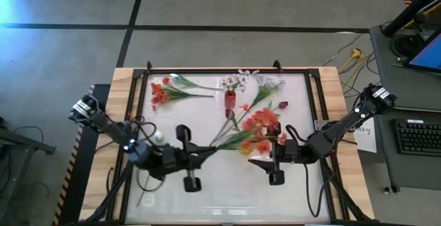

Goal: Sort flowers into vase by color
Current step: Put the bottom orange flower into the yellow vase

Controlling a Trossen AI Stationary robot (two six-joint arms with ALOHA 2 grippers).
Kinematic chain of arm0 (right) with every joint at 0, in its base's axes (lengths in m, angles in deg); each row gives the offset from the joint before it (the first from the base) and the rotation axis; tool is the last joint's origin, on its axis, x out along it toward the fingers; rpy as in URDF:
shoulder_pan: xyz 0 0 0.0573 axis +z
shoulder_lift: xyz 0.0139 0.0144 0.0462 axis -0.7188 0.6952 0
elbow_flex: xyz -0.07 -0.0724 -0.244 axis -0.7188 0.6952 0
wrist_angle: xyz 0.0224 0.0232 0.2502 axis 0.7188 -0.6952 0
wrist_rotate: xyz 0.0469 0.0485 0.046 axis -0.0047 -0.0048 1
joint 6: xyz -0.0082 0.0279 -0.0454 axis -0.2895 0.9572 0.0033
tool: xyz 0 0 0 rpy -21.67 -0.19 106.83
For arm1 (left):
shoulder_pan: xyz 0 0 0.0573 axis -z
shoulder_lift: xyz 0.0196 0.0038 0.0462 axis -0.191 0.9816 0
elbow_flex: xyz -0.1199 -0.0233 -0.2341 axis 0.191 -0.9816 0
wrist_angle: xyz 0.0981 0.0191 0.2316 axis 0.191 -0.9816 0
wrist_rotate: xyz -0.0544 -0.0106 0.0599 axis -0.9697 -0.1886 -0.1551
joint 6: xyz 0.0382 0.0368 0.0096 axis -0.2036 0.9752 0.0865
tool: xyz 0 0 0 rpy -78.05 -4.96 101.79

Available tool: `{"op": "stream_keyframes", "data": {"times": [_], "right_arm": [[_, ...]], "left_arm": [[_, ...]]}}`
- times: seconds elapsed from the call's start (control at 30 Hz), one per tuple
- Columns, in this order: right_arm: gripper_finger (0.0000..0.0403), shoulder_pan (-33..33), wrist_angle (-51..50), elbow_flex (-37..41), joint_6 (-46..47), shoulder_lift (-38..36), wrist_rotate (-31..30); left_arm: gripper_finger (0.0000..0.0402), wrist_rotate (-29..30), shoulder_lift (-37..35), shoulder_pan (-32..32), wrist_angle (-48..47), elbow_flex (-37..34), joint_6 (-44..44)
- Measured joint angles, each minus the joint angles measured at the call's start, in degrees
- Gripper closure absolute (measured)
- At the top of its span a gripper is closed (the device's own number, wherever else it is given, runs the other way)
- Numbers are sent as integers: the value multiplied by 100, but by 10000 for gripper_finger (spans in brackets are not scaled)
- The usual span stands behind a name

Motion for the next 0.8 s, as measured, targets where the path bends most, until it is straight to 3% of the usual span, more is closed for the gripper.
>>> {"op": "stream_keyframes", "data": {"times": [0.37,0.8], "right_arm": [[94,-210,39,-555,-23,329,576],[113,-269,48,-1160,-145,737,150]], "left_arm": [[402,6,1192,-314,-20,1049,255],[402,-327,1368,-309,-8,1116,190]]}}
